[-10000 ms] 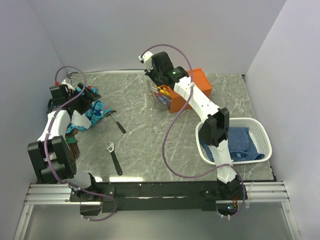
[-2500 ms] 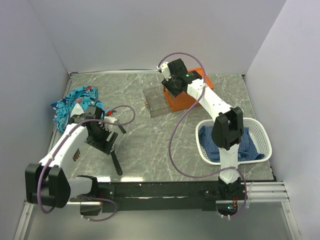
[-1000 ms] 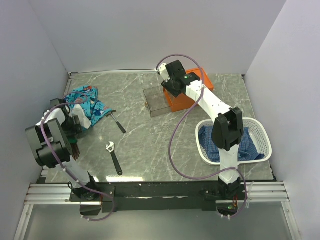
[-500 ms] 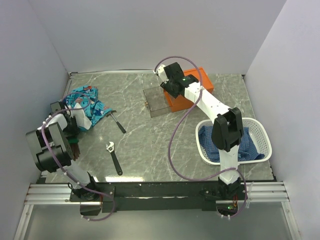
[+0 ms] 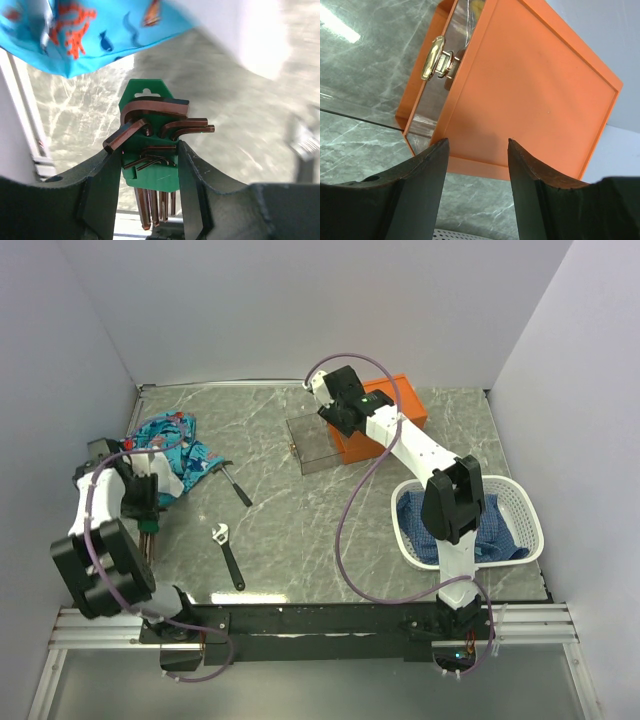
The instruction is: Sort the tools into containers
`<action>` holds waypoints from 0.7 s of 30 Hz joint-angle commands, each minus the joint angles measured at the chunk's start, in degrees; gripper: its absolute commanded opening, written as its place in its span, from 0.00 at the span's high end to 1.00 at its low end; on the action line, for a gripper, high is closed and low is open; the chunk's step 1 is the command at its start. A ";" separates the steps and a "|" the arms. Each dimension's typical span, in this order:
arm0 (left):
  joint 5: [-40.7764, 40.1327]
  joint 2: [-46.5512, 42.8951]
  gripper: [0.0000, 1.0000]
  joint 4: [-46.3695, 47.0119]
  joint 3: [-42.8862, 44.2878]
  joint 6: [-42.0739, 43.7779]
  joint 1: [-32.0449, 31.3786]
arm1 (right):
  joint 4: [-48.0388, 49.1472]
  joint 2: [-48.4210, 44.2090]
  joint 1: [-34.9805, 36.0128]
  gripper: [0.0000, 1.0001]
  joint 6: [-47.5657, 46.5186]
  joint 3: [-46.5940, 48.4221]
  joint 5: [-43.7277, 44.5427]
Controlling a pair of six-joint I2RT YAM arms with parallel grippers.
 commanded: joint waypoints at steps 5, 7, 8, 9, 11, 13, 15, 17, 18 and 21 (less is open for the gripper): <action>24.14 -8.66 0.99 -16.80 10.17 14.29 -4.33 | -5.80 2.23 1.30 0.41 0.56 1.05 -3.41; 30.37 -7.52 0.99 -18.66 13.23 15.25 -7.07 | -5.80 2.32 1.21 0.41 0.64 1.49 -3.59; 32.57 -7.26 0.99 -18.75 14.21 14.39 -9.87 | -5.62 2.23 1.21 0.41 0.64 1.40 -3.59; 35.72 -6.82 0.99 -17.27 15.18 13.07 -11.29 | -5.62 2.14 1.13 0.41 0.64 1.23 -3.50; 38.64 -6.55 0.99 -14.20 17.90 8.09 -15.49 | -5.36 1.62 0.78 0.41 0.56 1.05 -3.15; 41.19 -6.11 0.99 -8.05 19.75 3.94 -18.23 | -5.10 0.92 0.42 0.41 0.64 0.96 -2.54; 41.91 -5.68 0.99 -3.22 20.46 -1.51 -22.36 | -4.66 0.30 -0.19 0.41 0.56 0.87 -2.36; 41.56 -4.97 0.99 4.69 20.90 -7.29 -26.74 | -4.66 -0.40 -0.98 0.41 1.25 1.66 -2.79; 41.56 -3.93 0.99 7.07 21.42 -9.24 -27.90 | -4.83 -0.93 -1.16 0.41 1.52 2.01 -2.97; 43.13 0.28 0.99 14.98 24.22 -19.16 -31.16 | -4.13 -2.07 -1.69 0.41 1.61 2.63 -2.18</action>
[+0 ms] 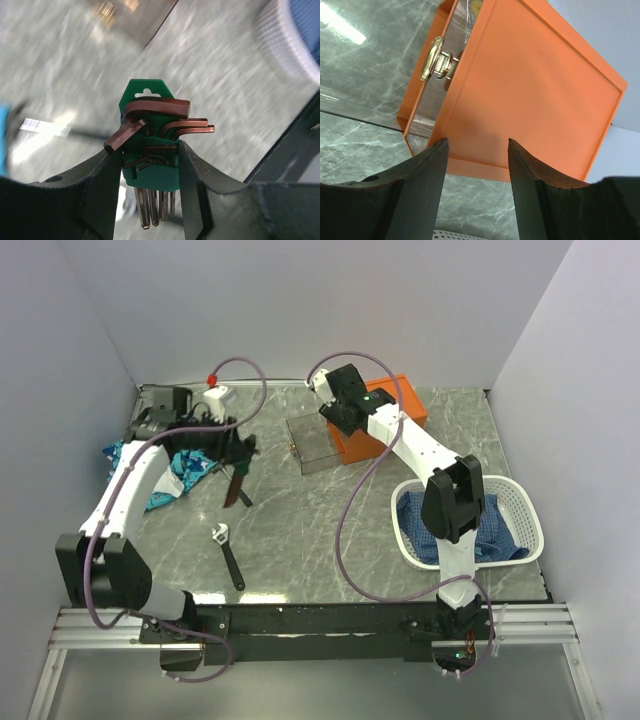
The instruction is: Sort the tools into containers
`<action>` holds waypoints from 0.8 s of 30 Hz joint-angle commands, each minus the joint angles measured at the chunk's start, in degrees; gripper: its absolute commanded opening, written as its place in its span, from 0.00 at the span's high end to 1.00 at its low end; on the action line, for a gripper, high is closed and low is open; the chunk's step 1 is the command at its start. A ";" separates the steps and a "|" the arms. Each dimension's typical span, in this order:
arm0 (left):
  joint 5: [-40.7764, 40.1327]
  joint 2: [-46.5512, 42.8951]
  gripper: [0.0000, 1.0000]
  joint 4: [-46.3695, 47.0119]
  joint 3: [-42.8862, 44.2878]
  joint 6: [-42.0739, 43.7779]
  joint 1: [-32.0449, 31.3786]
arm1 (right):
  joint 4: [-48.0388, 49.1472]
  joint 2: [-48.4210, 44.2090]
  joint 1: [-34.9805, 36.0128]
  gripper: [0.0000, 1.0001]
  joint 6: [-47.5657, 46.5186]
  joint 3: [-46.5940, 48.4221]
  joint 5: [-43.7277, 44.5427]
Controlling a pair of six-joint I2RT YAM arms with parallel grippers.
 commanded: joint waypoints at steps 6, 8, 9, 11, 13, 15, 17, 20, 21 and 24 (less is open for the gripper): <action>5.94 11.87 0.99 39.55 7.53 -38.90 -7.18 | -3.01 -4.09 -2.06 0.41 0.87 2.39 0.16; 4.02 14.25 0.99 48.32 8.49 -47.23 -8.59 | -2.75 -4.62 -2.24 0.41 0.60 1.43 0.52; 3.66 17.39 0.99 49.95 10.76 -49.28 -9.03 | -2.75 -5.14 -2.59 0.41 0.52 0.73 0.78; 2.95 22.84 0.99 53.28 13.84 -54.64 -10.17 | -2.48 -5.59 -2.77 0.41 0.16 0.02 1.13; 2.33 26.28 0.99 56.71 17.19 -60.42 -10.61 | -2.31 -6.20 -3.29 0.41 -0.19 -0.86 1.48; 1.20 30.86 0.99 59.26 19.30 -63.00 -10.88 | -2.22 -6.64 -3.73 0.41 -0.36 -1.30 1.84; 0.40 33.41 0.99 60.06 20.45 -65.20 -11.05 | -2.05 -6.91 -4.44 0.41 -0.63 -1.56 2.36; -0.21 37.89 0.99 61.65 21.85 -65.65 -11.32 | -1.87 -7.08 -5.05 0.41 -0.89 -2.18 2.89; -0.48 39.82 0.99 61.39 23.25 -65.21 -11.41 | -1.87 -7.17 -5.14 0.41 -0.89 -2.44 2.89; -1.27 42.64 0.99 59.64 26.59 -61.26 -12.02 | -1.87 -7.08 -5.58 0.41 -1.15 -2.79 3.24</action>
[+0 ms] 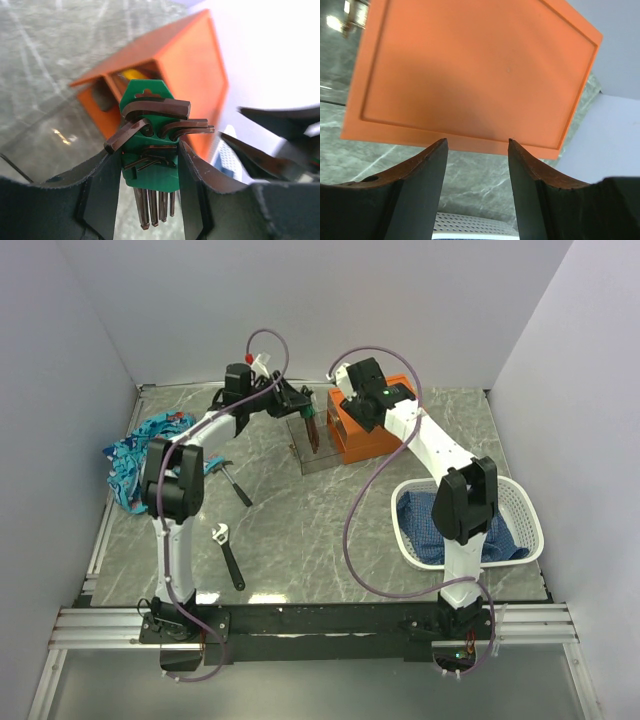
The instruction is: Sort the tools into containers
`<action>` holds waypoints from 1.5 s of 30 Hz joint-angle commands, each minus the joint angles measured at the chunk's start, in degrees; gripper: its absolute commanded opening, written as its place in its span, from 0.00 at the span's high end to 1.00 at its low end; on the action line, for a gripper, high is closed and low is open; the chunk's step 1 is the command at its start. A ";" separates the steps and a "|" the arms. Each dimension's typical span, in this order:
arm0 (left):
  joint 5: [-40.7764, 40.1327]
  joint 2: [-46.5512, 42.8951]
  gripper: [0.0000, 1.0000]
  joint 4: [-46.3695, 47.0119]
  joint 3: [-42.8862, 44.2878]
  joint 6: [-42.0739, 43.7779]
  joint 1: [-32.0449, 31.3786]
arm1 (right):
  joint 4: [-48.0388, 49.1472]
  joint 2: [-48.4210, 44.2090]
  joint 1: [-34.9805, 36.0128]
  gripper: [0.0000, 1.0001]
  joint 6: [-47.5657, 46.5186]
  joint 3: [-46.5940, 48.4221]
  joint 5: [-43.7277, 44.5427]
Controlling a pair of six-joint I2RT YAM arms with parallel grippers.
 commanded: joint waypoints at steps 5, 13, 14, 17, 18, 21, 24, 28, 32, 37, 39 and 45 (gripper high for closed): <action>-2.54 4.72 0.99 -2.26 14.04 10.59 -1.75 | 0.30 -3.26 -0.86 0.41 -0.92 -1.24 1.80; -3.25 7.53 0.99 -8.79 17.57 18.33 -2.45 | 0.21 -1.41 -0.95 0.41 -1.09 0.25 1.80; -3.51 7.27 0.99 -9.58 17.48 18.77 -2.55 | 0.12 -1.32 -0.95 0.41 -1.18 0.25 1.80; -4.74 6.14 0.99 -12.74 16.69 20.53 -3.07 | 0.21 -1.15 -0.95 0.41 -1.18 0.34 1.71; -5.62 5.87 0.99 -13.44 16.43 20.88 -3.16 | 0.30 -1.06 -0.95 0.41 -1.18 0.51 1.54; -7.38 5.16 0.99 -16.08 16.25 22.38 -3.25 | 0.12 -0.71 -0.95 0.41 -1.00 0.95 1.54; -7.73 5.77 0.99 -18.37 17.12 24.66 -3.69 | 0.03 -0.36 -0.86 0.41 -0.92 1.48 1.19; -7.99 6.57 0.93 -20.57 18.45 27.21 -4.74 | 0.03 0.17 -1.04 0.41 -0.74 1.75 0.83; -8.26 5.61 0.76 -20.75 17.48 27.74 -5.36 | -0.14 0.26 -1.12 0.41 -0.65 1.83 0.31; -8.43 4.37 0.56 -21.18 17.83 28.79 -5.53 | -0.23 0.87 -1.47 0.41 -0.30 2.36 -0.04; -9.48 3.67 0.42 -21.53 18.97 29.50 -5.53 | -0.32 1.14 -1.39 0.41 -0.30 2.89 -0.13; -13.62 1.65 0.27 -24.26 23.54 30.38 -5.36 | -0.14 1.49 -1.48 0.41 -0.48 3.24 0.13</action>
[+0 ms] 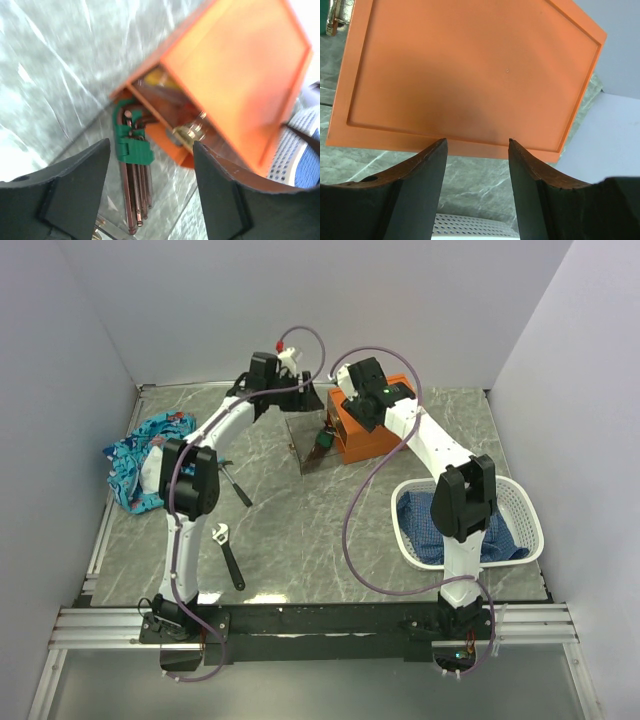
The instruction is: Sort the tools into containers
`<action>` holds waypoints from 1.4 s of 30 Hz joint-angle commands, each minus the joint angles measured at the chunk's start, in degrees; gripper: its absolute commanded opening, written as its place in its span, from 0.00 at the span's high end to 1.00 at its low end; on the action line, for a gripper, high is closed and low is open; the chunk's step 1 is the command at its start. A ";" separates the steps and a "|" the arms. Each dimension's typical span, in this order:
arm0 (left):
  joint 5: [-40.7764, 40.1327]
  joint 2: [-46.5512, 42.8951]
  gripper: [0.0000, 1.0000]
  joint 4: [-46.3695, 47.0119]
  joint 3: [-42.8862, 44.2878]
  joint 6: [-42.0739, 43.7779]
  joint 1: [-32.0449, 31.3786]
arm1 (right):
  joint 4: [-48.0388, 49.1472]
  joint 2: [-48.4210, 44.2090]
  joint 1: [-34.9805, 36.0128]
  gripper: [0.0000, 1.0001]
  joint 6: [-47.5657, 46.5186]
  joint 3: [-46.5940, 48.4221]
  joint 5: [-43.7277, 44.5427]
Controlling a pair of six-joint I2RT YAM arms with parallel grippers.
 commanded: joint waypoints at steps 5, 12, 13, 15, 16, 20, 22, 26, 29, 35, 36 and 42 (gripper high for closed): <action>-5.63 -15.00 0.30 2.80 -3.16 -1.30 1.68 | 0.62 0.81 -0.93 0.41 0.27 4.18 0.61; -7.05 -26.98 0.83 8.17 -23.91 -7.71 8.00 | 0.54 1.69 -1.11 0.42 0.36 6.21 0.09; -6.43 -27.51 0.99 8.26 -27.15 -8.24 8.80 | 0.45 2.22 -1.11 0.44 0.36 6.30 0.00; -0.59 -27.43 0.99 11.48 -30.33 -10.34 10.73 | 0.01 2.83 -1.20 0.67 0.27 6.74 -0.53; 1.98 -26.90 0.99 13.60 -33.65 -11.49 11.35 | -1.12 3.71 -1.46 0.87 0.09 7.09 -2.09; 10.26 -24.27 0.99 23.53 -39.65 -15.63 12.32 | -1.84 4.77 -1.81 1.00 0.97 7.71 -3.08; 11.58 -23.04 0.99 27.84 -42.28 -17.29 12.32 | -1.40 4.60 -1.81 1.00 0.88 7.09 -2.29; 11.42 -22.41 0.99 28.12 -44.58 -16.08 12.41 | -0.96 4.24 -1.90 1.00 0.71 5.25 -1.76; 11.58 -23.20 0.99 26.45 -46.51 -14.41 12.67 | -1.13 4.51 -1.90 1.00 0.71 5.07 -1.93; 11.33 -26.54 0.99 18.40 -49.94 -10.81 14.08 | -1.22 5.83 -1.90 1.00 0.71 6.39 -1.85; 10.46 -27.07 0.99 15.93 -50.20 -10.28 14.86 | -1.31 6.00 -1.90 1.00 0.71 6.39 -1.85; -0.15 -33.57 0.98 4.40 -55.73 -10.70 17.68 | -1.40 5.65 -1.90 1.00 0.71 5.33 -2.11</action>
